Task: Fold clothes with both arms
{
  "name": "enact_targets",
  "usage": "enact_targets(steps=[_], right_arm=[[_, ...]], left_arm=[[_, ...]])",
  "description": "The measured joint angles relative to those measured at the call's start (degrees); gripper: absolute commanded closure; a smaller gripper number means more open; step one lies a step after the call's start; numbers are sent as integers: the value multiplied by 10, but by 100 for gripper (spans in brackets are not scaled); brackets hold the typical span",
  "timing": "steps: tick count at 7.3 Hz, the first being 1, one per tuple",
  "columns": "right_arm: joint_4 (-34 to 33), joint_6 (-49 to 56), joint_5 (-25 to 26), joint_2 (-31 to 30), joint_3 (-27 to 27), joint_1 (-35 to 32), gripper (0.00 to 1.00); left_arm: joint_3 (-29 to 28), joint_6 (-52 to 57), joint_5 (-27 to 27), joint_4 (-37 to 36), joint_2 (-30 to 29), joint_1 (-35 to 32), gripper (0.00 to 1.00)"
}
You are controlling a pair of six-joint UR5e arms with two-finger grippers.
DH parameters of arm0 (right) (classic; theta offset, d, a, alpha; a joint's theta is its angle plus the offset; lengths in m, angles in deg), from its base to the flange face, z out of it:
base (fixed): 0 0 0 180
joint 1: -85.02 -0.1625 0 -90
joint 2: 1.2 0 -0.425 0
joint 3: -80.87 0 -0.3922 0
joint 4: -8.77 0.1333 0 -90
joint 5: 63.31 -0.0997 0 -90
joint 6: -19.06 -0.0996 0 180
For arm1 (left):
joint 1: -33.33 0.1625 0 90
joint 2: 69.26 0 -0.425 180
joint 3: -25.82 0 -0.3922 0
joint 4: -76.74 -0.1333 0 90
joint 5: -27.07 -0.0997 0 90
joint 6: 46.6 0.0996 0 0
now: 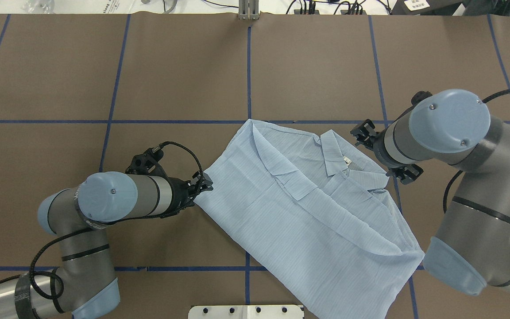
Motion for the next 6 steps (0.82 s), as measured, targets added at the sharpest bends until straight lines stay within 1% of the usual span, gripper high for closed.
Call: enact_targets(steps=[1, 2, 3, 4, 6], right_arm=[[2, 0, 0, 2, -5, -4, 0], [14, 0, 0, 2, -14, -7, 0], [40, -1, 0, 2, -29, -11, 0], [63, -2, 0, 2, -43, -14, 0], [79, -3, 0, 2, -56, -21, 0]], left_arm=[[-4, 0, 0, 0, 0, 3, 37], [-7, -1, 0, 0, 2, 5, 50], [-8, -1, 0, 0, 3, 6, 72], [-9, -4, 0, 0, 3, 6, 100], [-10, -11, 0, 0, 6, 7, 100]])
